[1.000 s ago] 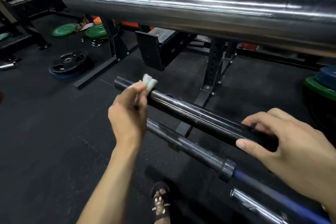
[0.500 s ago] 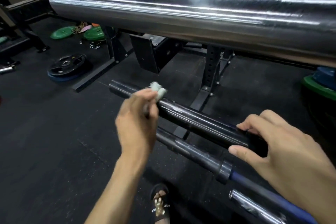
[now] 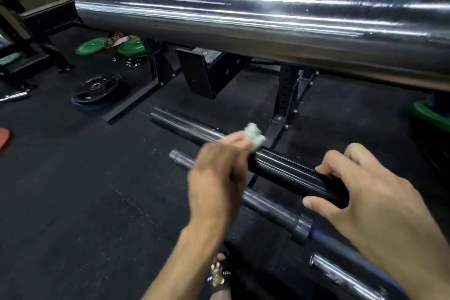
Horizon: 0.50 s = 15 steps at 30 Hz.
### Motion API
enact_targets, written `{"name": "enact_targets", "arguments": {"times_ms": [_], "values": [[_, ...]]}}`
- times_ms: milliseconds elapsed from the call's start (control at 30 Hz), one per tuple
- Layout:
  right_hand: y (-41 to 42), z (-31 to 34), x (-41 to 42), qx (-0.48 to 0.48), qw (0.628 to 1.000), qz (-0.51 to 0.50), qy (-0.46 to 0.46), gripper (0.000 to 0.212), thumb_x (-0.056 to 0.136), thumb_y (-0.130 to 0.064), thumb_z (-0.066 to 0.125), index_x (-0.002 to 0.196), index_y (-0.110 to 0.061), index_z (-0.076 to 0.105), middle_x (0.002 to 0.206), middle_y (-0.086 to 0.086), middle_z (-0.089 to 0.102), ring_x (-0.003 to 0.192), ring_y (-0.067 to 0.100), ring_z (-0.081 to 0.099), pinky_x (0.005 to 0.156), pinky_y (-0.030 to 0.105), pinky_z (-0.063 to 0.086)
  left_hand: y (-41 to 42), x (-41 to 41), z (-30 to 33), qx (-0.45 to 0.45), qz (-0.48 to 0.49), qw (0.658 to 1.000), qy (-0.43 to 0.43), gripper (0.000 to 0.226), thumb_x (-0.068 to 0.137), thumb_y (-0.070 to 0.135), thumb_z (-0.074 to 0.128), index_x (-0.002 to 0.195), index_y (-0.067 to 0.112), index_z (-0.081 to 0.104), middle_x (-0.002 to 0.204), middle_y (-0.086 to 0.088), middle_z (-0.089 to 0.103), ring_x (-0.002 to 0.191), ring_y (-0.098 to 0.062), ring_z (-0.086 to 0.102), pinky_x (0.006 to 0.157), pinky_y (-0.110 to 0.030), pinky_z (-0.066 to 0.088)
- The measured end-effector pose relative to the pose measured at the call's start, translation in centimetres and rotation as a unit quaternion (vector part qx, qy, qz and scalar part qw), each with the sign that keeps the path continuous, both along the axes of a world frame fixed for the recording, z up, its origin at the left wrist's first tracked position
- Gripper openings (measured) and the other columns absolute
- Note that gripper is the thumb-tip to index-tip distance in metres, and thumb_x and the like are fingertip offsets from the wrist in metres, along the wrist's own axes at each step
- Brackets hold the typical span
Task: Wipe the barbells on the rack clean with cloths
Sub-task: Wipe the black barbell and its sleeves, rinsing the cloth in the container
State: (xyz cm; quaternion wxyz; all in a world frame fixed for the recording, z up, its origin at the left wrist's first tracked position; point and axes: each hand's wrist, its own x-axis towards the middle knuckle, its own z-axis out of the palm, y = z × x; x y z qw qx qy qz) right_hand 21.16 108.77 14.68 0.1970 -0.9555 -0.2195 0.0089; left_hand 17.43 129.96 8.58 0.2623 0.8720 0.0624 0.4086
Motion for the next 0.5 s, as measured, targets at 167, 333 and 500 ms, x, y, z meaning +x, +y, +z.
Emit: {"name": "enact_targets", "arguments": {"times_ms": [167,333,500], "values": [[0.1,-0.4,-0.4,0.0,1.0,0.001,-0.031,0.054,0.061,-0.045,0.092,0.088,-0.036,0.046,0.085,-0.015,0.039,0.066,-0.001,0.045,0.052,0.017,0.026,3.1,0.3,-0.4,-0.035,0.035,0.999,0.007,0.02,0.094,0.007,0.072,0.11,0.018,0.077,0.121,0.006,0.073,0.109,-0.009,0.069,0.096,-0.029,0.056],[0.5,-1.2,-0.7,-0.005,0.996,-0.002,-0.088,0.06,0.054,-0.036,0.098,0.088,-0.031,0.049,0.083,-0.01,0.038,0.064,0.012,0.043,0.056,0.025,0.027,2.8,0.4,-0.3,-0.073,0.089,0.993,-0.014,0.022,0.094,0.003,0.069,0.11,0.016,0.076,0.121,0.006,0.072,0.113,-0.01,0.067,0.098,-0.04,0.056],[0.3,-1.5,-0.1,-0.004,0.996,0.006,-0.09,0.058,0.057,-0.04,0.094,0.088,-0.033,0.046,0.083,-0.013,0.036,0.067,0.01,0.044,0.055,0.025,0.03,-0.7,0.9,0.1,0.039,-0.019,0.999,0.002,0.023,0.092,0.007,0.072,0.11,0.02,0.078,0.12,0.007,0.073,0.101,-0.01,0.068,0.092,-0.025,0.054]]}}
